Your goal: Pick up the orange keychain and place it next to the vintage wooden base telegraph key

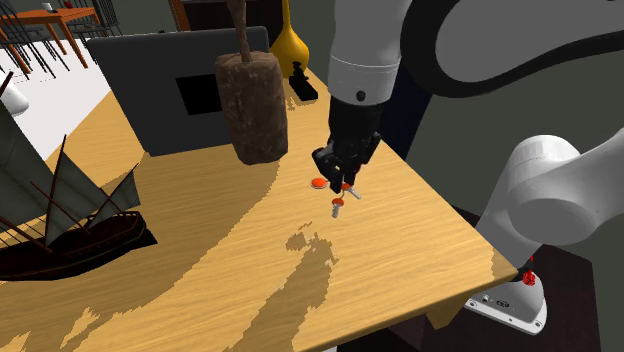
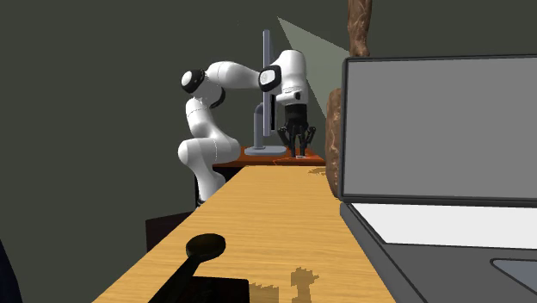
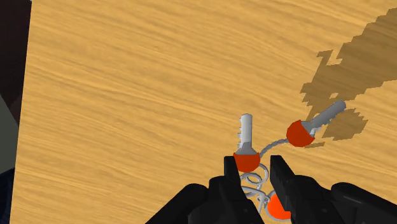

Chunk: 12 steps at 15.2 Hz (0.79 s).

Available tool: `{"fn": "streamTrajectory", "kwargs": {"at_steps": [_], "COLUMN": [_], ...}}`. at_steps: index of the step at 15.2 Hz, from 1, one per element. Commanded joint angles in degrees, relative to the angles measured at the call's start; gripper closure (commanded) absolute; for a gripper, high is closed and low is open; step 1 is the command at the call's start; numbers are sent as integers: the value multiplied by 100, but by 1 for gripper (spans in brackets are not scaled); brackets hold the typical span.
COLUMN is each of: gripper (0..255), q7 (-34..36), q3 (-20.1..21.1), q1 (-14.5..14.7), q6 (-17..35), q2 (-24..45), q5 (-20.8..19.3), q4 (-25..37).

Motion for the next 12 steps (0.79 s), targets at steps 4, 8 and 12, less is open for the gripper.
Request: {"fn": "streamTrajectory", "kwargs": {"at_steps": [4, 8, 12], "gripper": [255, 255, 255], "q7": [14, 29, 46], "q3": [-108, -181, -246], "q1": [-36, -67, -99], "q6": [-395, -688, -974], "q2": [-23, -4, 35], "q5": [-92, -160, -224], "q4": [368, 678, 1003]}}
